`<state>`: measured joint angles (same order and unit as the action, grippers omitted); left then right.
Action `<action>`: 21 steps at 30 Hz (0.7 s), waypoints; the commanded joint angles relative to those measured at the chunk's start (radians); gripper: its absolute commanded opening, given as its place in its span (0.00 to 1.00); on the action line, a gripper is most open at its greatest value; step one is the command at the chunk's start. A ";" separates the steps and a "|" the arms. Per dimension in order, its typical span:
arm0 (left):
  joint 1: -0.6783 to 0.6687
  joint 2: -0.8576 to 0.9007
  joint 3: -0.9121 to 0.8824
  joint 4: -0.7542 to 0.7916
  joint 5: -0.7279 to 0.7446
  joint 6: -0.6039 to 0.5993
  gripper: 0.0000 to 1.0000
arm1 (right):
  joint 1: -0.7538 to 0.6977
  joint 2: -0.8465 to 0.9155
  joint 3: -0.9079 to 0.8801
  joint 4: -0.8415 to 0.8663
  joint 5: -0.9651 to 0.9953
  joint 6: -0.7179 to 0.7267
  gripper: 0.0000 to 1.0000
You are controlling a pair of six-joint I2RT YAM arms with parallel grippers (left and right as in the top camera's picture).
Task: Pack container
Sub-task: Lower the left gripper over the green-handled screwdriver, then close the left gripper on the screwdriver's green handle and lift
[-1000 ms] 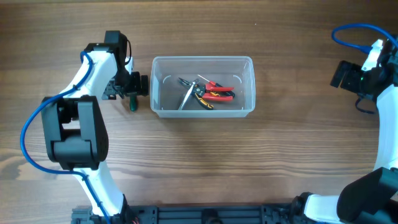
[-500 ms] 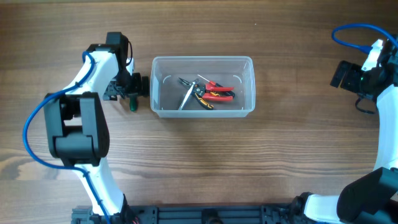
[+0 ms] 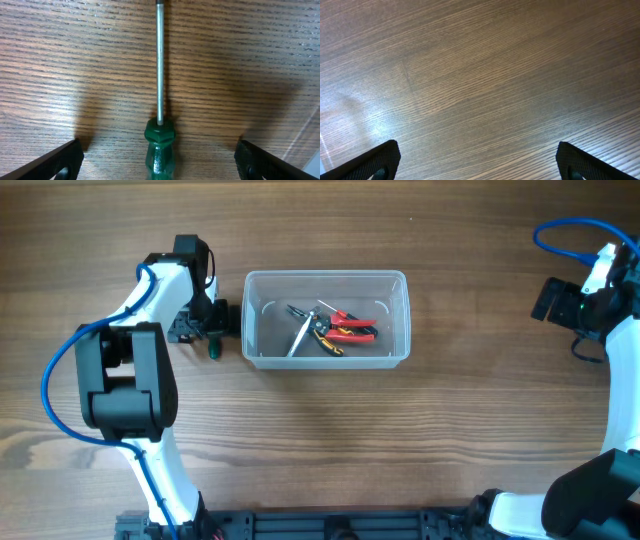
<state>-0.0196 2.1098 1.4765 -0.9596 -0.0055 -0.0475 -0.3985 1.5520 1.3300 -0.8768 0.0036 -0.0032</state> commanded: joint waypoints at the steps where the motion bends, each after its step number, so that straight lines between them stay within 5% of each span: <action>1: 0.005 0.008 -0.005 0.002 0.012 -0.014 1.00 | -0.003 0.000 -0.002 0.002 -0.005 0.013 1.00; 9: 0.005 0.008 -0.005 -0.002 0.012 -0.014 0.98 | -0.003 0.000 -0.002 0.002 -0.005 0.013 1.00; 21: 0.005 0.008 -0.005 -0.012 0.012 -0.013 0.55 | -0.003 0.000 -0.002 0.002 -0.005 0.013 1.00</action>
<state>-0.0196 2.1098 1.4765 -0.9646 -0.0021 -0.0643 -0.3985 1.5520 1.3300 -0.8768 0.0036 -0.0032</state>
